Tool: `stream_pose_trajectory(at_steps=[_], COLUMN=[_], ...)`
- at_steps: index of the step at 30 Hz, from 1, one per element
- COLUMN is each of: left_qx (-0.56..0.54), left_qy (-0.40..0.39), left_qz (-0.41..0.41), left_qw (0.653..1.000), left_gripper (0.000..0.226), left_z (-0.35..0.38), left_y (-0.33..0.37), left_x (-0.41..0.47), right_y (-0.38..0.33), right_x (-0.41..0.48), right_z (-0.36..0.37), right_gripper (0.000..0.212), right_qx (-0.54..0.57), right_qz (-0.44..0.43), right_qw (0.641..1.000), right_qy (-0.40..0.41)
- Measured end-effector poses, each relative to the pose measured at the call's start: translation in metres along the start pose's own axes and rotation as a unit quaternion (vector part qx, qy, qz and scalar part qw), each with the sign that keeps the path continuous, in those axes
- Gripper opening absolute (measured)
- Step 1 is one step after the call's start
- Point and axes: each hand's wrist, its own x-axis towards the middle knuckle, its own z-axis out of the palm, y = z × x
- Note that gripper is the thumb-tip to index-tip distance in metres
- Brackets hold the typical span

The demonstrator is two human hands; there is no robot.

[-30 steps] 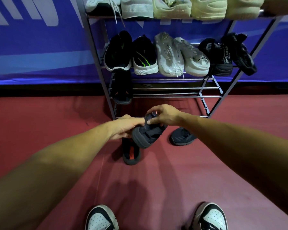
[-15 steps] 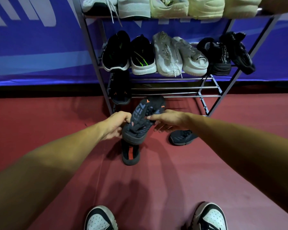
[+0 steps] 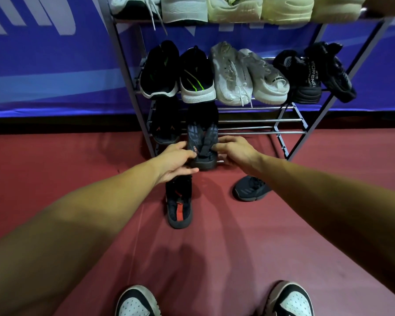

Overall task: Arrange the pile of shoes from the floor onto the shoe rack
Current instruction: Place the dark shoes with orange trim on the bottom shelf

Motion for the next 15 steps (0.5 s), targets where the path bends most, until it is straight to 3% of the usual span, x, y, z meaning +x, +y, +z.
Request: stream_pose_trajectory(at_steps=[3, 7, 15], left_qx=[-0.022, -0.045, -0.079], left_qy=[0.028, 0.059, 0.082], left_qz=[0.027, 0.035, 0.042], left_qw=[0.999, 0.997, 0.993], left_gripper=[0.053, 0.061, 0.069], left_z=[0.003, 0.009, 0.0], left_y=[0.007, 0.007, 0.014], left_x=[0.014, 0.027, 0.052], right_y=[-0.002, -0.001, 0.0], right_x=[0.007, 0.009, 0.038], right_z=[0.002, 0.001, 0.011], right_gripper=[0.046, 0.053, 0.066], right_qx=[0.009, -0.058, -0.116], right_qz=[0.01, 0.007, -0.051], right_qw=[1.0, 0.998, 0.992], right_qy=[0.004, -0.038, 0.002])
